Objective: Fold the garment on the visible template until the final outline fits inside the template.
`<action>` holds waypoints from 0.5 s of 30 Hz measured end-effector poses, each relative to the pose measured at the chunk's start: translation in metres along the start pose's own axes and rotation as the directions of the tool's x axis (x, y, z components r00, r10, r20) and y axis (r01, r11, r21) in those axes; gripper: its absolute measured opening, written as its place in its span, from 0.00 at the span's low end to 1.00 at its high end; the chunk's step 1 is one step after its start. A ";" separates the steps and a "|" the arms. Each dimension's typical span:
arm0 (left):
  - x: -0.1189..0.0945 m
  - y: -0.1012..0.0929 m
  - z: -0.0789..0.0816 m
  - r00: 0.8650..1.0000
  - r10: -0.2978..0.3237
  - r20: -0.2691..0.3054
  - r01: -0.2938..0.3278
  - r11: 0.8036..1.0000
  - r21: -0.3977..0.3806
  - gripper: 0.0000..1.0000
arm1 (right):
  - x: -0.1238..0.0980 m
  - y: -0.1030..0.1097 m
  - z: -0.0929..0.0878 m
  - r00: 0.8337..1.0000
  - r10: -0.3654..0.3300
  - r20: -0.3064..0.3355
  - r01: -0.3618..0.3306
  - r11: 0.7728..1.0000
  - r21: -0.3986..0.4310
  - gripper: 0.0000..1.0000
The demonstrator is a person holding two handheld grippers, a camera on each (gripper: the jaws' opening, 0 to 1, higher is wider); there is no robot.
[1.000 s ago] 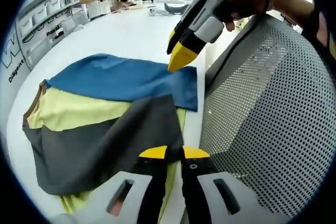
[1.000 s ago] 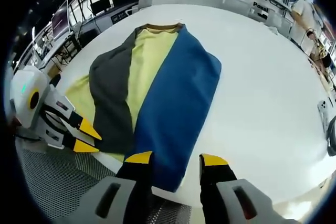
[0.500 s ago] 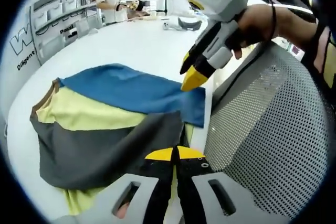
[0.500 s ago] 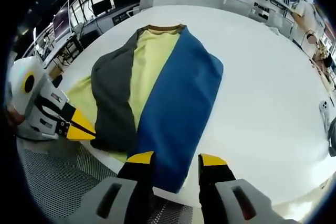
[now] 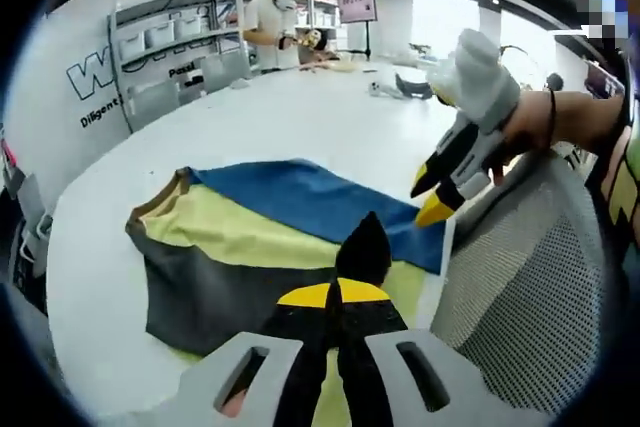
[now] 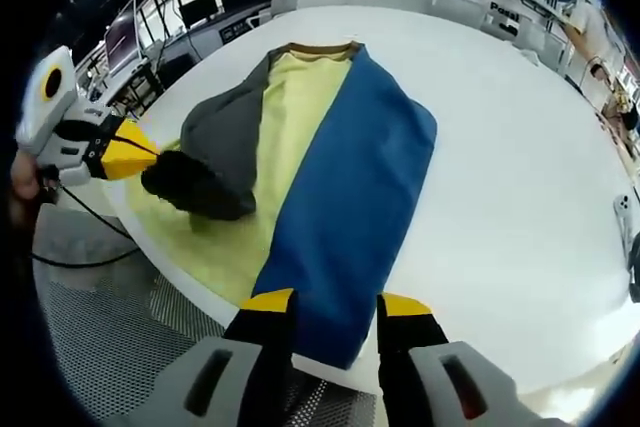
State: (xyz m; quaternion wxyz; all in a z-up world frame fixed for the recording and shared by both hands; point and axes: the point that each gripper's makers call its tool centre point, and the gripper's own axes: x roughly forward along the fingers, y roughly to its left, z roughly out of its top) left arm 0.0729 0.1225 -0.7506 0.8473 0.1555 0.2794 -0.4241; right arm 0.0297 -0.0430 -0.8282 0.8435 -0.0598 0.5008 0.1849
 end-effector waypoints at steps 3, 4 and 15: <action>-0.009 0.021 0.012 0.996 0.052 0.069 -0.049 0.997 -0.054 0.00 | 0.000 0.000 0.001 1.000 0.002 0.004 -0.002 1.000 0.003 0.26; -0.011 0.026 0.013 0.996 0.065 0.064 -0.060 0.996 -0.073 0.00 | 0.001 0.001 0.001 1.000 0.004 0.004 -0.004 1.000 0.003 0.26; -0.021 0.046 0.004 0.996 0.092 0.019 -0.093 0.994 0.051 0.00 | 0.002 0.004 0.002 1.000 0.019 0.005 -0.019 1.000 -0.002 0.26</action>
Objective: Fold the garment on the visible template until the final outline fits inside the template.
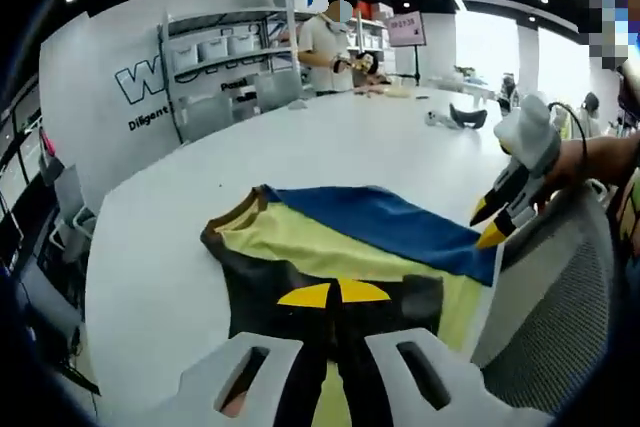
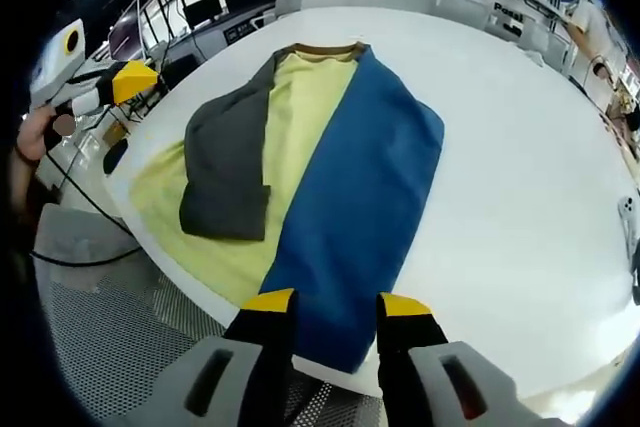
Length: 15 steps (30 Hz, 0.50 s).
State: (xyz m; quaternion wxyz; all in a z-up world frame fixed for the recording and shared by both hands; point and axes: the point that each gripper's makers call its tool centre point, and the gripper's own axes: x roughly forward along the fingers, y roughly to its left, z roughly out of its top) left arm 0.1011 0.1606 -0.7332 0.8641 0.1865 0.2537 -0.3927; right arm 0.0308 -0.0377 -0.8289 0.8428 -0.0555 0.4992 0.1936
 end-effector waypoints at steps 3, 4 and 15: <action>0.006 -0.015 -0.006 0.999 -0.033 -0.012 0.033 0.999 -0.011 0.01 | -0.001 0.000 0.000 1.000 -0.002 0.001 0.002 1.000 0.000 0.26; 0.008 -0.019 -0.009 0.999 -0.049 -0.017 0.049 0.999 -0.012 0.01 | -0.001 -0.001 0.001 1.000 -0.002 0.001 0.002 1.000 0.000 0.26; 0.024 -0.046 -0.034 0.986 -0.128 -0.107 0.119 0.989 -0.088 0.20 | -0.001 0.000 0.000 1.000 0.002 0.004 -0.002 1.000 0.009 0.26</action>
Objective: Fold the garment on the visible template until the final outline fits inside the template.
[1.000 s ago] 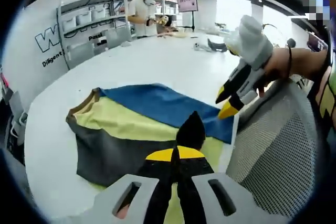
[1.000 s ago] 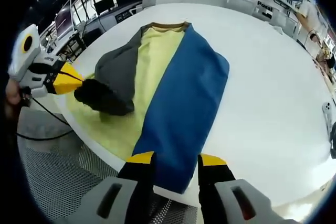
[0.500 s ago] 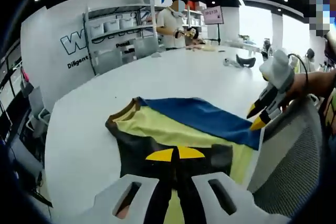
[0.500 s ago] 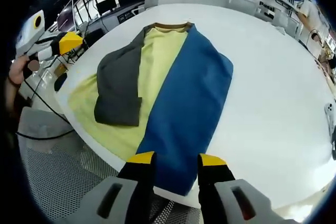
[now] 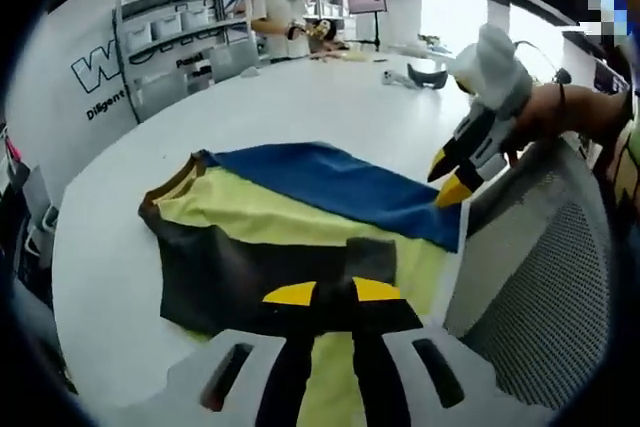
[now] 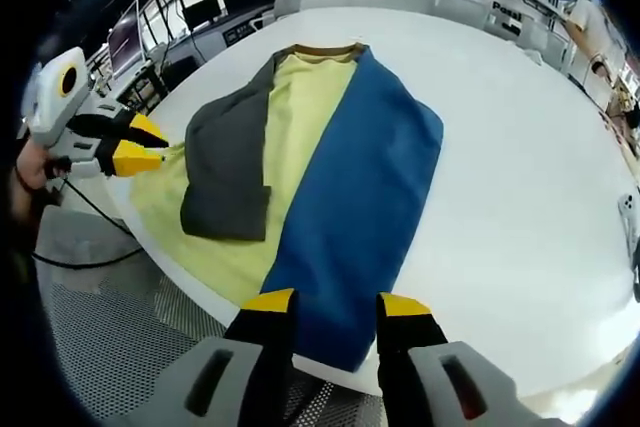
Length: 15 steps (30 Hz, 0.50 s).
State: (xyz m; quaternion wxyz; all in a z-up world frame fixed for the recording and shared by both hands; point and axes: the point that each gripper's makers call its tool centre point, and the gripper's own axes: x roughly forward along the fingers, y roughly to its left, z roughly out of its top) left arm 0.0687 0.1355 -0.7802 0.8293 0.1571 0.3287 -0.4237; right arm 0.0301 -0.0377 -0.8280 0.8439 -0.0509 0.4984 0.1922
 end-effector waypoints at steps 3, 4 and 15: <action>0.006 -0.006 -0.008 0.999 -0.033 -0.015 0.032 0.996 -0.078 0.27 | 0.000 0.000 0.000 1.000 0.001 0.000 -0.001 1.000 0.001 0.26; 0.010 -0.009 -0.013 0.999 -0.046 -0.028 0.043 0.993 -0.109 0.29 | 0.000 0.000 0.000 1.000 0.001 0.000 -0.001 1.000 0.001 0.26; 0.032 -0.026 -0.030 0.994 -0.107 -0.025 0.092 0.939 -0.332 0.28 | 0.000 0.000 0.000 1.000 0.002 0.004 -0.002 1.000 0.008 0.26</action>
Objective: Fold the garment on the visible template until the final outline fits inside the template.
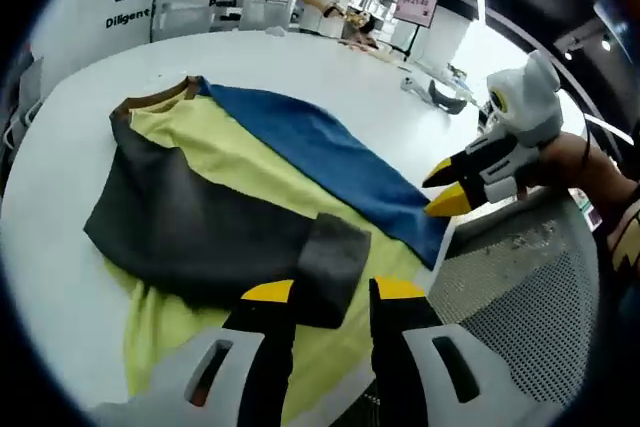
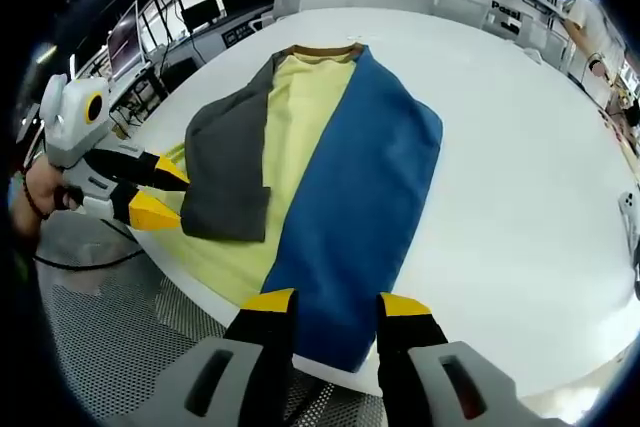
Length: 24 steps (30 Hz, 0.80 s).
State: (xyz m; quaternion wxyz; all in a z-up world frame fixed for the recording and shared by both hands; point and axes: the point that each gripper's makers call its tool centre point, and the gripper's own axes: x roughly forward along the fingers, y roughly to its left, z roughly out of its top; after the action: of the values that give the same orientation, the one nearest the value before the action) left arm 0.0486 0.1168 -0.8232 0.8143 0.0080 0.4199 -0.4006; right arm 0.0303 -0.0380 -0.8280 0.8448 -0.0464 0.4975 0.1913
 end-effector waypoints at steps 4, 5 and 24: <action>0.006 -0.003 -0.003 1.000 -0.028 0.015 0.029 0.997 -0.072 0.25 | 0.000 0.000 -0.001 1.000 0.001 0.001 -0.001 1.000 0.004 0.26; 0.008 -0.003 -0.007 1.000 -0.032 -0.002 0.031 0.993 -0.110 0.24 | 0.000 0.000 -0.001 1.000 0.002 0.002 -0.002 1.000 0.005 0.26; -0.001 -0.004 0.022 0.984 -0.046 0.170 0.079 0.978 -0.193 0.01 | 0.001 0.003 0.001 1.000 0.016 0.007 -0.016 1.000 0.010 0.26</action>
State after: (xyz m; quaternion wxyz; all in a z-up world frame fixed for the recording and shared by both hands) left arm 0.0606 0.1064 -0.8068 0.8300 -0.1195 0.3892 -0.3813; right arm 0.0308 -0.0344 -0.8278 0.8451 -0.0376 0.4961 0.1959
